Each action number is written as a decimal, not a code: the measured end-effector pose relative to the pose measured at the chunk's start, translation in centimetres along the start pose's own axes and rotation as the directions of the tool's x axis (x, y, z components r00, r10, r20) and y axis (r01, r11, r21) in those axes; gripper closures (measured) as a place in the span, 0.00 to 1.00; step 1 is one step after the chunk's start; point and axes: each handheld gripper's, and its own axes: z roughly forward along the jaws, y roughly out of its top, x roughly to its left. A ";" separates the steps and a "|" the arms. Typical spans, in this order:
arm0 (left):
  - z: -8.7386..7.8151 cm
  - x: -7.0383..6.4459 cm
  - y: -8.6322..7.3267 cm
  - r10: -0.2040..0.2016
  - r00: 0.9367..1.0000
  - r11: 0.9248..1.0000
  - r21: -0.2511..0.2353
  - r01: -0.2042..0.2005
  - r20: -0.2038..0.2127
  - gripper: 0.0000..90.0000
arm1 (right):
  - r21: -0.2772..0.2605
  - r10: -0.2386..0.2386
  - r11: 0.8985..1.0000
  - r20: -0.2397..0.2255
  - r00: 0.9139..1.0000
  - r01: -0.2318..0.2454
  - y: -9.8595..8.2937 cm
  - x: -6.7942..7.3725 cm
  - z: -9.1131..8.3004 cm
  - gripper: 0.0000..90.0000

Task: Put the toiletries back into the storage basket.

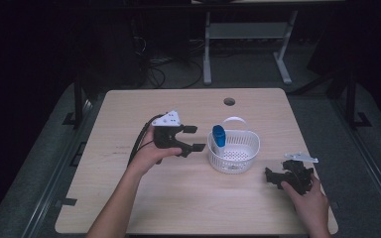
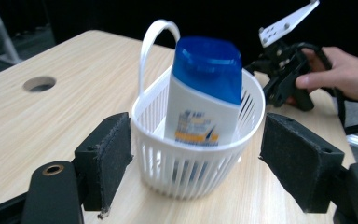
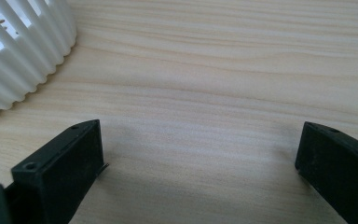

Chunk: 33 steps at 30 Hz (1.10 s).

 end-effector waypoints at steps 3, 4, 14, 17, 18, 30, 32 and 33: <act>-1.0 0.0 -0.5 -0.004 1.000 1.000 0.017 0.004 -0.022 0.26 | 0.000 0.000 1.000 -0.001 1.000 0.000 0.0 0.0 0.0 0.00; -1.2 0.0 -0.6 -0.007 1.000 1.000 0.019 0.007 -0.027 0.26 | 0.000 0.000 1.000 -0.001 1.000 0.000 0.0 0.0 0.0 0.00; -4.7 -0.6 -2.3 -0.029 0.993 0.999 0.036 0.034 -0.118 0.26 | 0.000 0.002 1.000 0.000 1.000 -0.002 0.0 0.0 0.0 0.00; -5.7 -0.8 -2.8 -0.027 0.988 0.998 0.053 0.035 -0.152 0.26 | 0.000 0.001 1.000 0.000 1.000 -0.001 0.0 0.0 0.0 0.00; -6.0 -0.9 -3.1 -0.028 0.986 0.998 0.058 0.039 -0.167 0.26 | 0.000 0.001 1.000 0.000 1.000 -0.001 0.0 0.0 0.0 0.00; -8.4 -1.1 -6.5 -0.068 0.967 0.990 0.107 0.097 -0.244 0.26 | 0.000 0.001 1.000 0.000 1.000 -0.001 0.0 0.0 0.0 0.00; -8.7 -1.1 -7.1 -0.075 0.963 0.988 0.115 0.107 -0.260 0.26 | 0.000 0.001 1.000 0.000 1.000 -0.001 0.0 0.0 0.0 0.00; -8.8 -1.1 -7.4 -0.080 0.961 0.986 0.119 0.115 -0.266 0.26 | 0.000 0.001 1.000 0.000 1.000 -0.001 0.0 0.0 0.0 0.00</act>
